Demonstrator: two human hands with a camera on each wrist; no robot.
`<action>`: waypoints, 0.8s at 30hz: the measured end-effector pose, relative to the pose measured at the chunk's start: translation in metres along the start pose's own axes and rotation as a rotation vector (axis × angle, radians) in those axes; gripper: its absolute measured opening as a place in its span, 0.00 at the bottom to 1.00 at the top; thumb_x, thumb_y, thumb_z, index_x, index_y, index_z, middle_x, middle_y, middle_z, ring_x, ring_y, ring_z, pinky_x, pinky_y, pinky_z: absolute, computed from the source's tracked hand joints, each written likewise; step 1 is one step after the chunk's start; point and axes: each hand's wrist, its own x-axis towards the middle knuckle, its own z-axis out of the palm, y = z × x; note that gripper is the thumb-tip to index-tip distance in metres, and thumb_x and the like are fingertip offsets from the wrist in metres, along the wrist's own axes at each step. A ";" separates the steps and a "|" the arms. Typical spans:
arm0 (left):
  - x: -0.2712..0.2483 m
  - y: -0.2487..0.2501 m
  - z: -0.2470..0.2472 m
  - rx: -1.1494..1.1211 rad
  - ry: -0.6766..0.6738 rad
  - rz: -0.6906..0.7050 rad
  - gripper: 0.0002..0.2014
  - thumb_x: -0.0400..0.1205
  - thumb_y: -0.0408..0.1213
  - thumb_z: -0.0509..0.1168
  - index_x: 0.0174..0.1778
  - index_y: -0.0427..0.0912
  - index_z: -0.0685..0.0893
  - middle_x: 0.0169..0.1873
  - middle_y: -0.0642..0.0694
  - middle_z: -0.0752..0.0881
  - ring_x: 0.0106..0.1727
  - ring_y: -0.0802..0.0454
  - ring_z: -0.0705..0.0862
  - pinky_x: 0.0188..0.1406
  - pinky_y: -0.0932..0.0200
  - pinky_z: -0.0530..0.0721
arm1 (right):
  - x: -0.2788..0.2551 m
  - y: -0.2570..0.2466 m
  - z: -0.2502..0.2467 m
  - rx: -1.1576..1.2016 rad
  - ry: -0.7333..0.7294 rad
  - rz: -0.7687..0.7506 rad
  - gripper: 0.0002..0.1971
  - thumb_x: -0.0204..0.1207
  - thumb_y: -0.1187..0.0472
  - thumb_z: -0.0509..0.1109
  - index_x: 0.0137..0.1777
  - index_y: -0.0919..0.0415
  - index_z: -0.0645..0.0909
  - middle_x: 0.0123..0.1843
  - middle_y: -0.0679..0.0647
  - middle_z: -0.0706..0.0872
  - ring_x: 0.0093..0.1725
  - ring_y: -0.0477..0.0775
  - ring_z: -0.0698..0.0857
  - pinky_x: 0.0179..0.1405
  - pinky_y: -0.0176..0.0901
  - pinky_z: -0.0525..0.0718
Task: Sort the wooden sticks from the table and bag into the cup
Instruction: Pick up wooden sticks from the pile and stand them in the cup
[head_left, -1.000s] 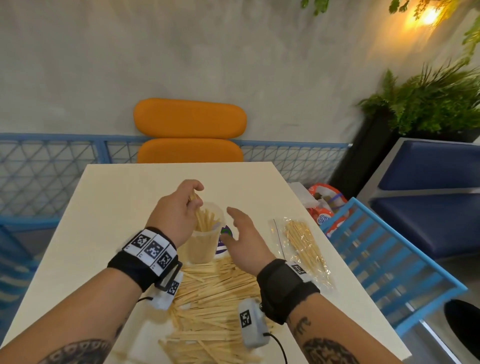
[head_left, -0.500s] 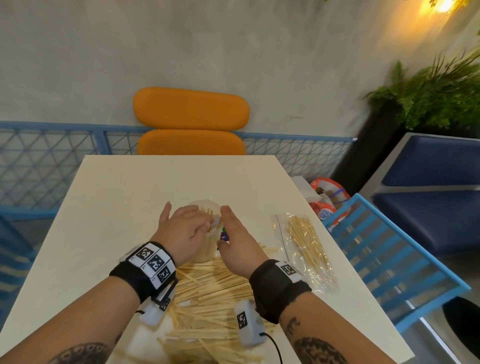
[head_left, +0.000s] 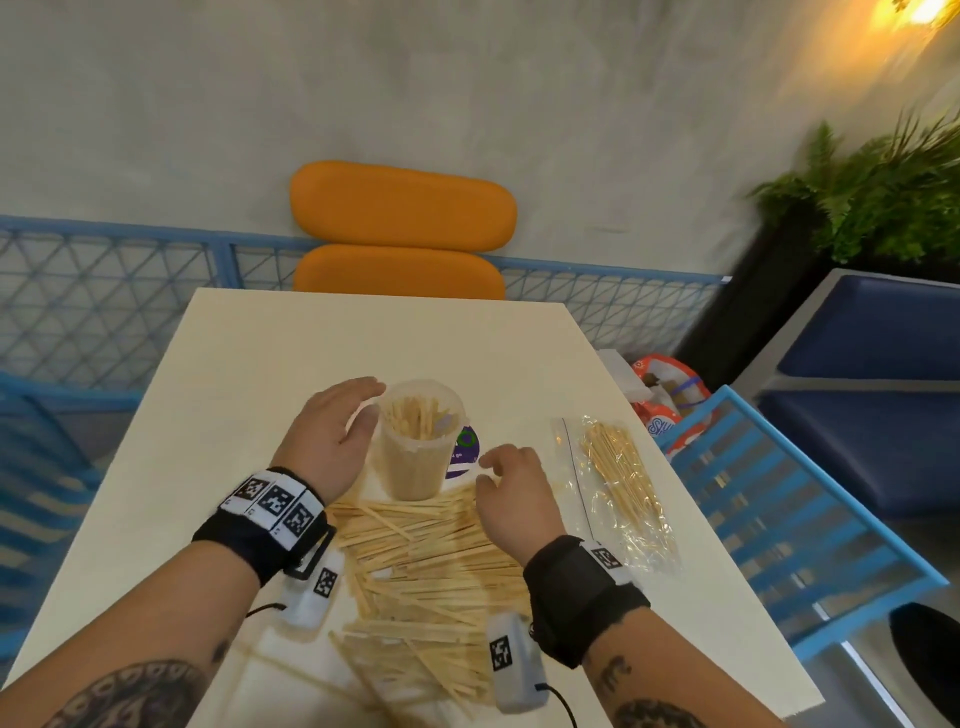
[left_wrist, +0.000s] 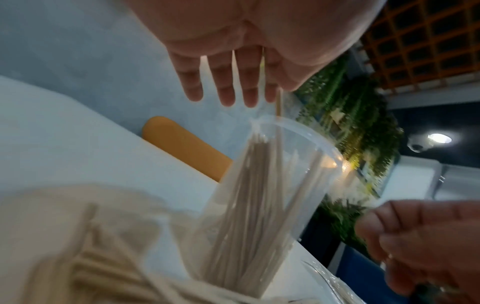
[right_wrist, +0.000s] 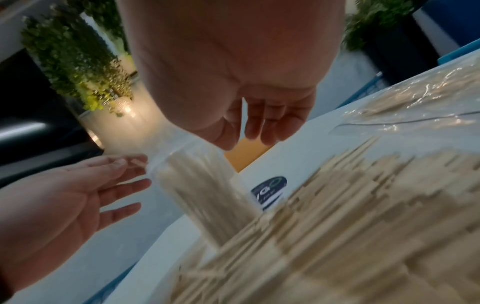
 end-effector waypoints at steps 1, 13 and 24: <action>-0.006 -0.004 -0.003 -0.049 0.031 -0.061 0.17 0.89 0.37 0.59 0.73 0.50 0.81 0.72 0.52 0.80 0.74 0.52 0.76 0.76 0.58 0.68 | -0.004 0.000 0.006 -0.050 -0.044 -0.009 0.13 0.81 0.63 0.63 0.64 0.55 0.81 0.63 0.52 0.77 0.64 0.54 0.79 0.63 0.41 0.78; -0.047 -0.026 0.002 0.008 -0.045 -0.295 0.15 0.88 0.36 0.59 0.65 0.54 0.84 0.66 0.54 0.83 0.58 0.59 0.81 0.62 0.65 0.74 | -0.009 -0.028 0.053 -0.243 -0.269 -0.175 0.14 0.81 0.56 0.63 0.62 0.57 0.84 0.61 0.59 0.85 0.60 0.61 0.83 0.60 0.52 0.85; -0.077 -0.041 0.034 0.259 -0.293 -0.470 0.26 0.79 0.36 0.69 0.76 0.46 0.76 0.76 0.44 0.72 0.73 0.43 0.76 0.74 0.54 0.74 | -0.002 -0.056 0.088 -0.712 -0.396 -0.332 0.14 0.82 0.67 0.60 0.66 0.65 0.78 0.60 0.63 0.79 0.59 0.67 0.83 0.56 0.57 0.83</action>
